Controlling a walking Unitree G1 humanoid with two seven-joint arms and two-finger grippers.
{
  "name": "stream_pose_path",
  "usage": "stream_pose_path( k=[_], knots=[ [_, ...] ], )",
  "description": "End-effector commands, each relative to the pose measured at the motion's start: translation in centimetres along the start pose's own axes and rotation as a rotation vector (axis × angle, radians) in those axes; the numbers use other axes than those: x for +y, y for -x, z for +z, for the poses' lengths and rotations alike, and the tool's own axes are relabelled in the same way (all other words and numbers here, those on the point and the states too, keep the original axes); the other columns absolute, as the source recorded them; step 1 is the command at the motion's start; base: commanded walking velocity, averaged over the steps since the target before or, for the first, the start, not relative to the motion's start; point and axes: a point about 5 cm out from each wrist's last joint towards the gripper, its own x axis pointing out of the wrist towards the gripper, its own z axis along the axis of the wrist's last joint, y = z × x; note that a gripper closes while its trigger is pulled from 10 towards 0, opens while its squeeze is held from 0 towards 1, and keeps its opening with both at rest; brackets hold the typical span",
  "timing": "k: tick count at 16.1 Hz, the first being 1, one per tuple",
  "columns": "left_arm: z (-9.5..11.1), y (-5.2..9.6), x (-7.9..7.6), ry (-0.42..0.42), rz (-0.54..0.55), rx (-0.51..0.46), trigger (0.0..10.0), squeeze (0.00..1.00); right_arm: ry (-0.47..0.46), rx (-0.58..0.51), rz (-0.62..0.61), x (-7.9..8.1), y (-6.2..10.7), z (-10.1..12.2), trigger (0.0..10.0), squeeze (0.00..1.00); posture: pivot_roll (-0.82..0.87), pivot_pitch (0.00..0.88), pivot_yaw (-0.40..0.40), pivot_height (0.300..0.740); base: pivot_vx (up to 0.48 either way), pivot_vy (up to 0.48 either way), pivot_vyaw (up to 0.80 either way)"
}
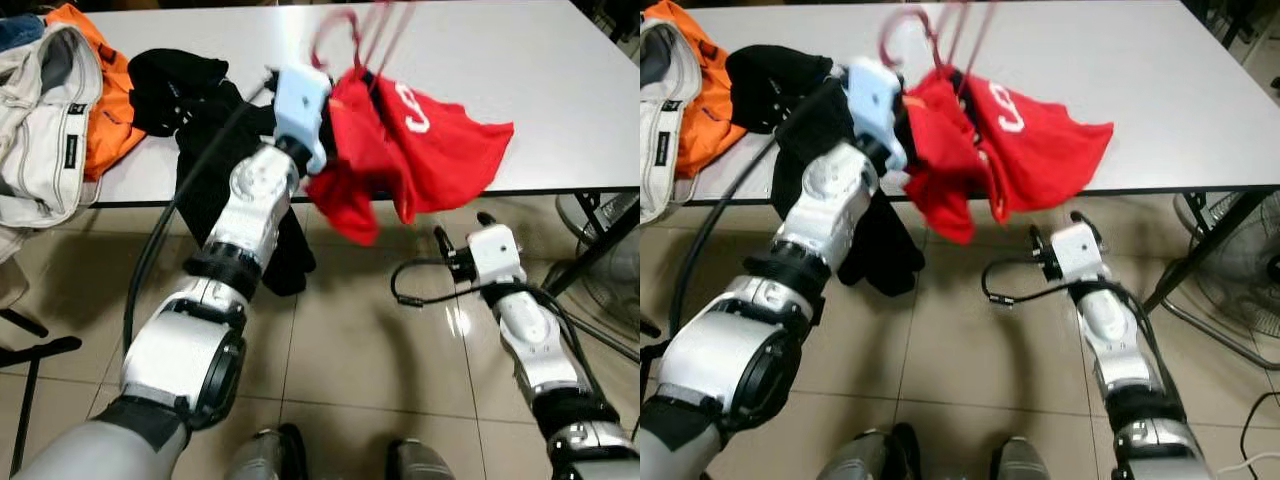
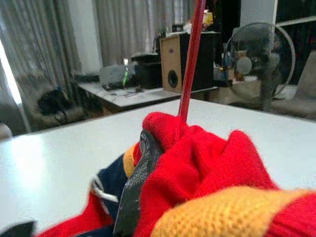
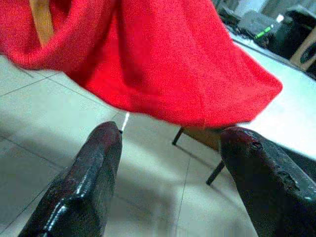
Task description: Hang hanger
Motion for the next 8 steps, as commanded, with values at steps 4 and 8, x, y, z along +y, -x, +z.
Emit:
stream_pose_path(
  k=[4, 8],
  knots=[
    [1.5, -1.1, -1.1, 0.043, -0.081, -0.022, 10.0, 0.00, -0.036, -0.008, -0.033, 0.2, 0.4, 0.1, 10.0, 0.00, -0.30, 0.103, 0.095, 0.740, 0.000, 0.000, 0.00],
    [2.6, -1.5, -0.8, 0.113, -0.098, -0.033, 10.0, 0.00, -0.030, -0.035, -0.051, -0.5, 0.3, 0.8, 10.0, 0.00, -0.31, 0.090, 0.097, 0.740, 0.000, 0.000, 0.00]
  ],
)
